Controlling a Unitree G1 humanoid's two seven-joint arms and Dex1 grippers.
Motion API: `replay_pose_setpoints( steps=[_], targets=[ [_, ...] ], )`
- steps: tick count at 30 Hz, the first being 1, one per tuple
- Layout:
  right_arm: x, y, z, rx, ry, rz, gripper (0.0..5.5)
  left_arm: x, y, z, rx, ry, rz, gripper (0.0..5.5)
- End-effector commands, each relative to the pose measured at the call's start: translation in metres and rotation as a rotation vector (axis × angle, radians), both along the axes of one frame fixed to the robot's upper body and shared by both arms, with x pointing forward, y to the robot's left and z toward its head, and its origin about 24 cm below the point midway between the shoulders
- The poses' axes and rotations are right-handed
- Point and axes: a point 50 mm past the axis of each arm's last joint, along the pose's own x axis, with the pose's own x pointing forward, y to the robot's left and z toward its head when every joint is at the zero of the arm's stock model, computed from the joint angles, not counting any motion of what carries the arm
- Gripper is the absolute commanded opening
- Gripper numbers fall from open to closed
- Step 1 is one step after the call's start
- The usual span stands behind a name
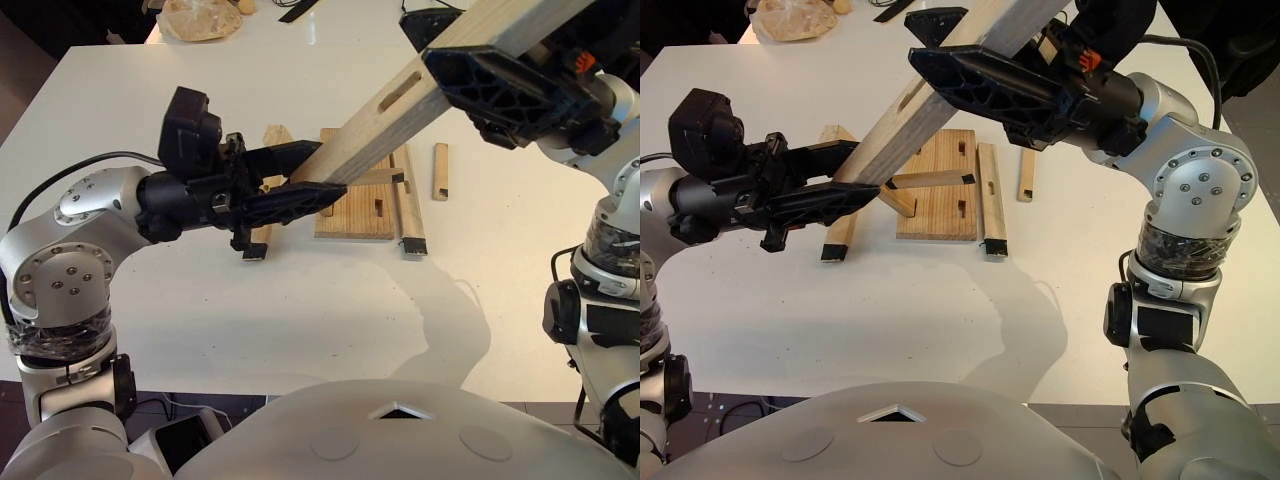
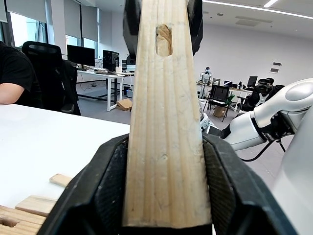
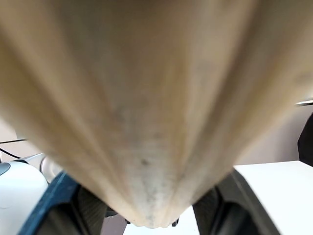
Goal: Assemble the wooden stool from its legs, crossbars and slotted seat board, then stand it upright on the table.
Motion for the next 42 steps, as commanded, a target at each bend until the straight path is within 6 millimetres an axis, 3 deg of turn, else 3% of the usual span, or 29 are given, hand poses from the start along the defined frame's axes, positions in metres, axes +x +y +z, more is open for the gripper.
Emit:
replay_pose_setpoints(
  steps=[1,8,12,13,18,20,22,27,32,35,39,42],
  targets=[
    [0.0,0.0,-0.007,-0.059,-0.019,-0.027,2.04,0.0,-0.002,0.001,0.031,-0.024,-0.01,2.03],
    [0.0,-0.005,-0.013,-0.056,-0.028,-0.063,2.04,0.004,-0.002,-0.002,0.049,-0.041,0.01,2.03],
    [0.003,-0.008,-0.008,-0.044,-0.033,-0.068,2.04,0.013,-0.005,-0.006,0.05,-0.06,0.119,2.03],
    [0.005,-0.009,-0.005,-0.032,-0.031,-0.073,2.04,0.012,-0.007,-0.007,0.05,-0.058,0.105,2.4],
    [0.013,-0.015,0.007,0.004,-0.046,-0.117,2.03,0.006,-0.015,-0.017,0.046,-0.021,0.094,3.09],
    [0.017,-0.019,0.01,-0.009,-0.078,-0.149,2.03,0.005,-0.017,-0.023,0.089,-0.033,0.116,3.12],
    [0.026,-0.03,0.018,-0.037,-0.154,-0.229,2.03,0.003,-0.017,-0.031,0.165,-0.059,0.117,3.12],
    [0.051,-0.08,0.043,-0.124,-0.329,-0.512,2.04,0.004,-0.012,-0.033,0.185,-0.076,0.164,3.12],
    [0.058,-0.096,0.048,-0.173,-0.38,-0.557,2.03,0.01,-0.004,-0.027,0.187,-0.12,0.246,3.12],
    [0.066,-0.106,0.047,-0.222,-0.415,-0.619,2.03,0.015,0.006,-0.011,0.145,-0.167,0.302,3.12],
    [0.078,-0.105,0.02,-0.334,-0.4,-0.654,2.03,0.011,0.0,0.01,0.006,-0.196,0.298,3.12],
    [0.082,-0.083,-0.037,-0.434,-0.296,-0.595,2.03,0.006,-0.008,0.028,-0.135,-0.214,0.283,3.12]
  ],
)
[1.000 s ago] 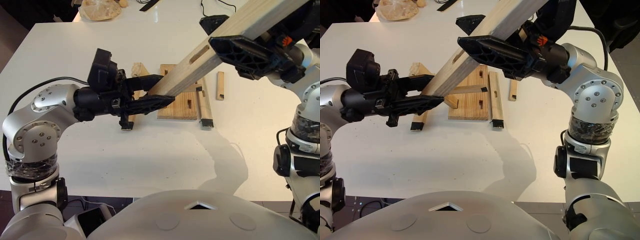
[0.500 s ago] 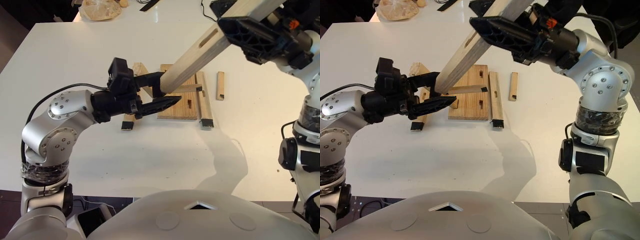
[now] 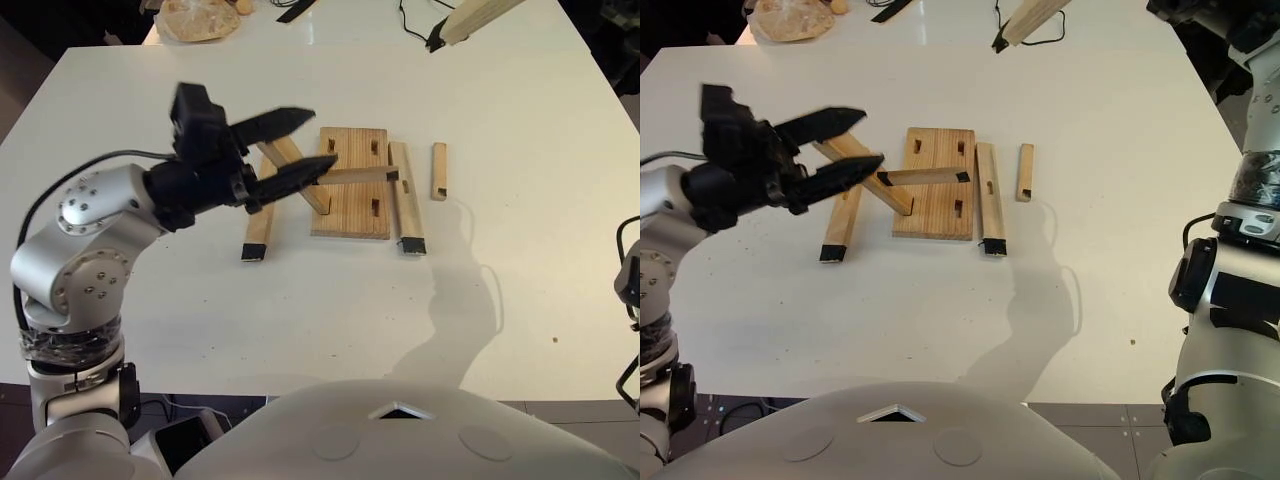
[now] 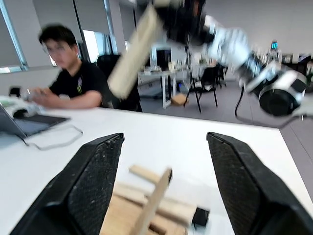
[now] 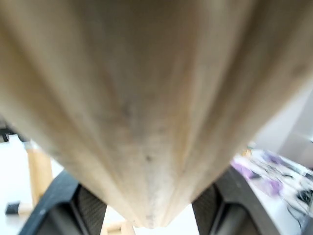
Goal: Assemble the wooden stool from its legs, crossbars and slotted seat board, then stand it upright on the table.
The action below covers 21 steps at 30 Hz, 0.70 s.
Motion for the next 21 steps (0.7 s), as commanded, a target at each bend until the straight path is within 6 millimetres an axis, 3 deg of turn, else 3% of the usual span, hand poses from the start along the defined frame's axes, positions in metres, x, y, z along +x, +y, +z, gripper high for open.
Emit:
replay_pose_setpoints(
  steps=[1,4,8,10,16,21],
  targets=[
    [0.002,0.033,-0.083,-0.107,0.187,0.037,2.03,-0.004,-0.01,0.03,-0.198,-0.069,-0.029,3.12],
    [-0.012,0.051,-0.128,-0.129,0.291,0.066,2.03,0.009,0.003,0.047,-0.325,-0.084,0.062,3.12],
    [-0.028,0.06,-0.144,-0.128,0.343,0.111,2.03,0.031,0.029,0.039,-0.344,-0.042,0.261,3.12],
    [-0.033,0.06,-0.145,-0.128,0.36,0.135,2.03,0.037,0.036,0.027,-0.317,-0.015,0.322,3.12],
    [-0.045,0.06,-0.141,-0.151,0.377,0.216,2.03,0.051,0.04,-0.044,-0.129,0.173,0.446,3.12],
    [-0.041,0.061,-0.145,-0.201,0.375,0.212,2.03,0.046,0.028,-0.068,-0.12,0.224,0.414,3.12]
  ],
)
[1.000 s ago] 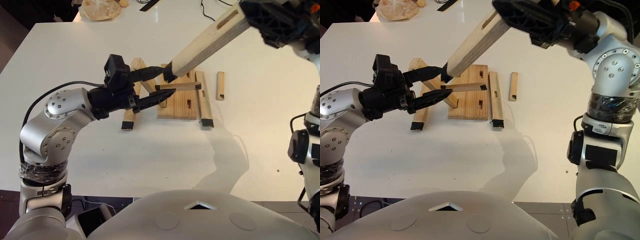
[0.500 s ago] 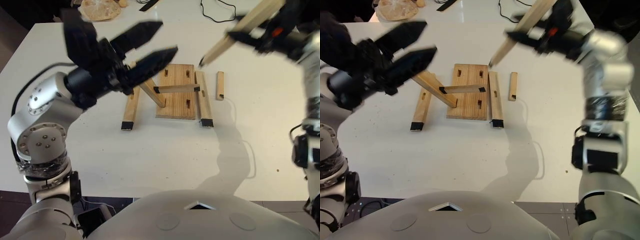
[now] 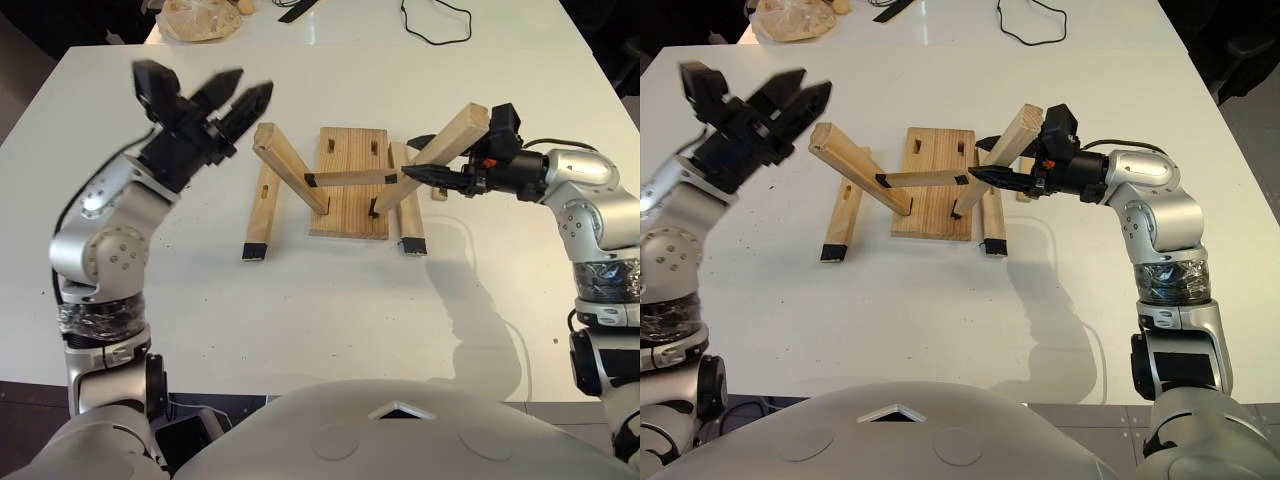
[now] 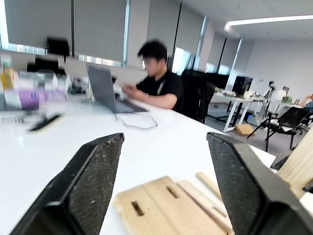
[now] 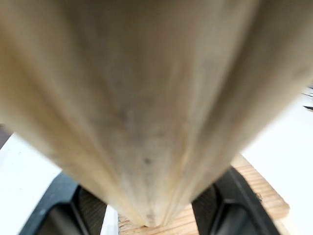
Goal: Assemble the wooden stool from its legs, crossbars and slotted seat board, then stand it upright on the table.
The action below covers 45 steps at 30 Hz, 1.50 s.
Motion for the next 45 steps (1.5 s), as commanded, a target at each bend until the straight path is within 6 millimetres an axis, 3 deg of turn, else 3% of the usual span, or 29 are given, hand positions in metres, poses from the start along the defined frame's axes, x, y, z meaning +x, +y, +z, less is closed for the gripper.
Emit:
replay_pose_setpoints(
  steps=[1,6,11,21,31,36,41,45],
  targets=[
    [0.003,0.0,-0.009,-0.068,0.019,-0.002,2.03,-0.005,-0.011,-0.022,0.029,0.062,-0.04,3.12],
    [0.012,-0.001,-0.012,-0.082,0.022,-0.007,2.03,-0.009,-0.014,-0.028,0.018,0.073,-0.051,3.12],
    [0.022,-0.003,-0.001,-0.077,0.009,0.026,2.03,-0.009,-0.012,-0.031,0.024,0.078,-0.052,3.12],
    [0.031,-0.008,-0.001,-0.144,-0.051,0.096,2.03,0.005,0.011,-0.022,0.026,0.038,0.046,3.12],
    [0.011,-0.012,-0.033,-0.175,0.05,0.155,2.03,0.005,0.022,-0.009,-0.039,-0.001,0.1,3.12],
    [0.003,-0.009,-0.037,-0.134,0.077,0.146,2.03,0.004,0.019,0.0,-0.11,-0.028,0.105,3.12],
    [0.007,-0.009,-0.04,-0.151,0.094,0.132,2.03,0.001,0.007,0.008,-0.137,-0.053,0.073,3.12],
    [0.006,-0.004,-0.063,-0.236,0.141,0.161,2.03,-0.003,-0.006,0.02,-0.181,-0.106,0.034,3.12]
  ],
)
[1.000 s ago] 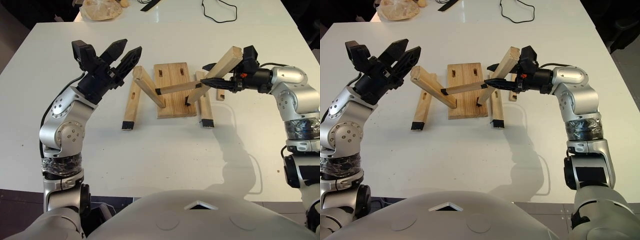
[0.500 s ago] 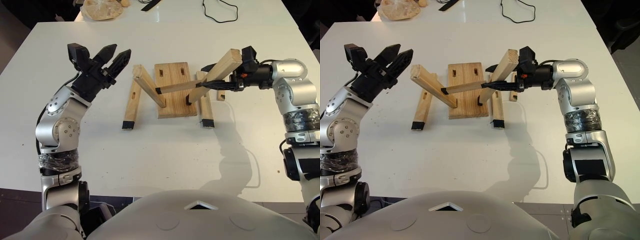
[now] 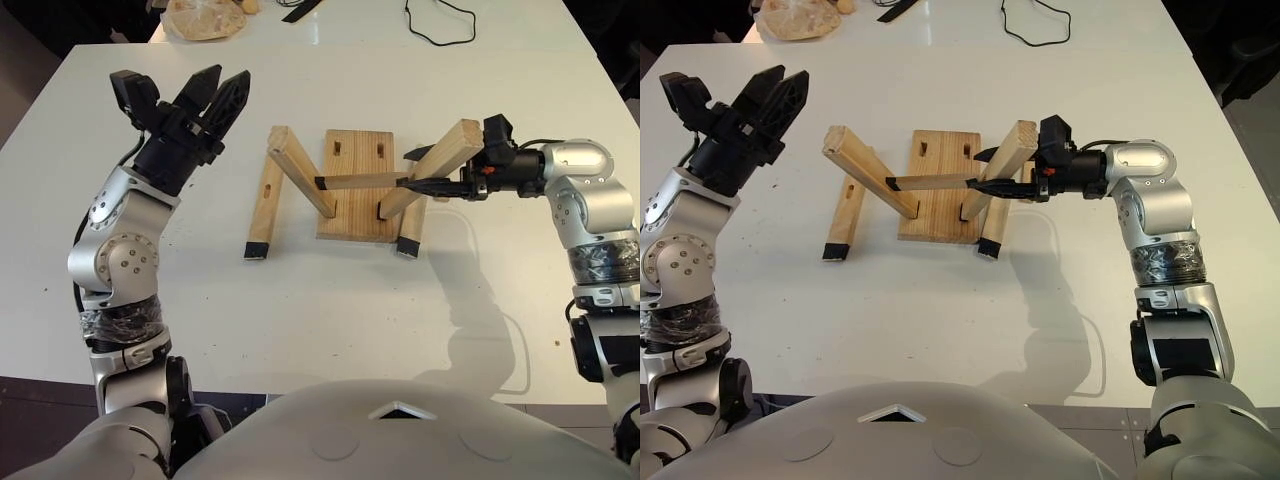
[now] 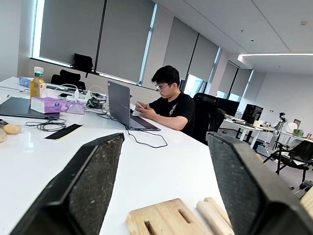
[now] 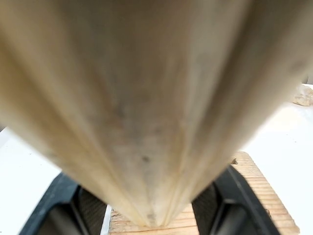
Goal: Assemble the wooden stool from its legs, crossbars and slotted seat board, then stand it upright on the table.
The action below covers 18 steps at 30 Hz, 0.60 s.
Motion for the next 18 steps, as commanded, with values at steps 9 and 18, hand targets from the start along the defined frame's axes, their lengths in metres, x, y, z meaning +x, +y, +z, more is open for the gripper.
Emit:
replay_pose_setpoints(
  steps=[9,18],
  targets=[
    [-0.006,-0.004,-0.064,-0.257,0.13,-0.039,2.03,-0.004,-0.021,0.022,0.006,-0.083,-0.039,3.12],
    [-0.006,-0.001,-0.052,-0.246,0.098,-0.031,2.03,-0.057,-0.082,0.051,0.525,-0.276,-0.317,3.12]
  ],
)
